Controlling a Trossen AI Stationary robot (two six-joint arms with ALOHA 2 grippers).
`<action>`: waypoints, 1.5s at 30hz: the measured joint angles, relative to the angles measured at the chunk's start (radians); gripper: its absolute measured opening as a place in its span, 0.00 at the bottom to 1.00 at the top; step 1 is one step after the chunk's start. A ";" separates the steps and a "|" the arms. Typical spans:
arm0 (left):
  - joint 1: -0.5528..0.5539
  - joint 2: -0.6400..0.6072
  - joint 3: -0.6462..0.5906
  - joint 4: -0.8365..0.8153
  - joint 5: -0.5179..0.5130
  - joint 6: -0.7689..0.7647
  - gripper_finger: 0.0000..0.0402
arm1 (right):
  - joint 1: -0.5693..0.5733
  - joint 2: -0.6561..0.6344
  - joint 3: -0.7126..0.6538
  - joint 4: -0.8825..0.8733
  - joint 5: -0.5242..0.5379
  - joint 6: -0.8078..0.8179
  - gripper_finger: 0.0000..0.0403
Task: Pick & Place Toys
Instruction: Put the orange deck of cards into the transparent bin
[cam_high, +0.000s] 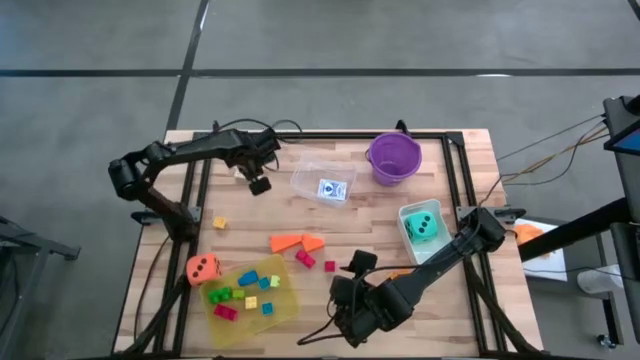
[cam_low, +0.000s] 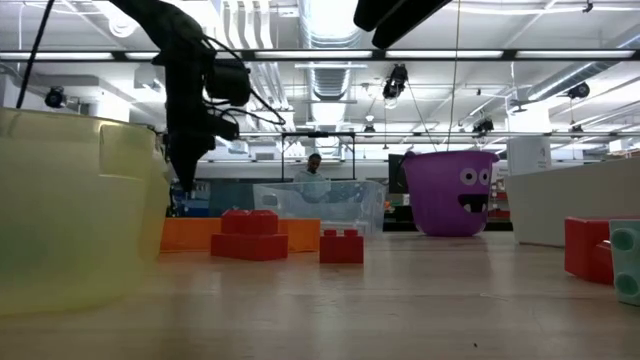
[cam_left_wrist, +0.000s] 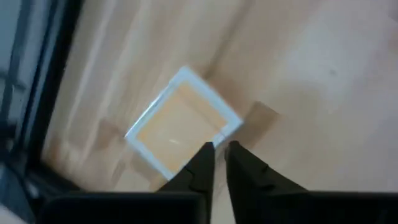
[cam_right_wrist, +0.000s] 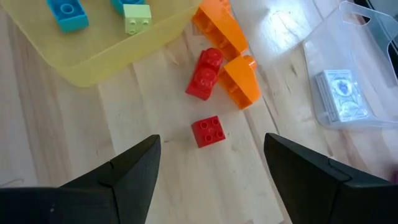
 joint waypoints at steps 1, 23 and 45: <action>0.010 -0.001 0.000 -0.002 -0.002 -0.047 0.14 | 0.000 0.000 0.000 0.000 0.000 0.000 0.70; 0.190 0.006 -0.073 0.011 0.133 -0.409 0.86 | 0.014 0.000 -0.002 0.001 0.005 -0.005 0.70; 0.101 0.006 -0.097 0.066 0.122 0.351 0.70 | 0.015 0.000 -0.002 0.005 0.006 -0.021 0.70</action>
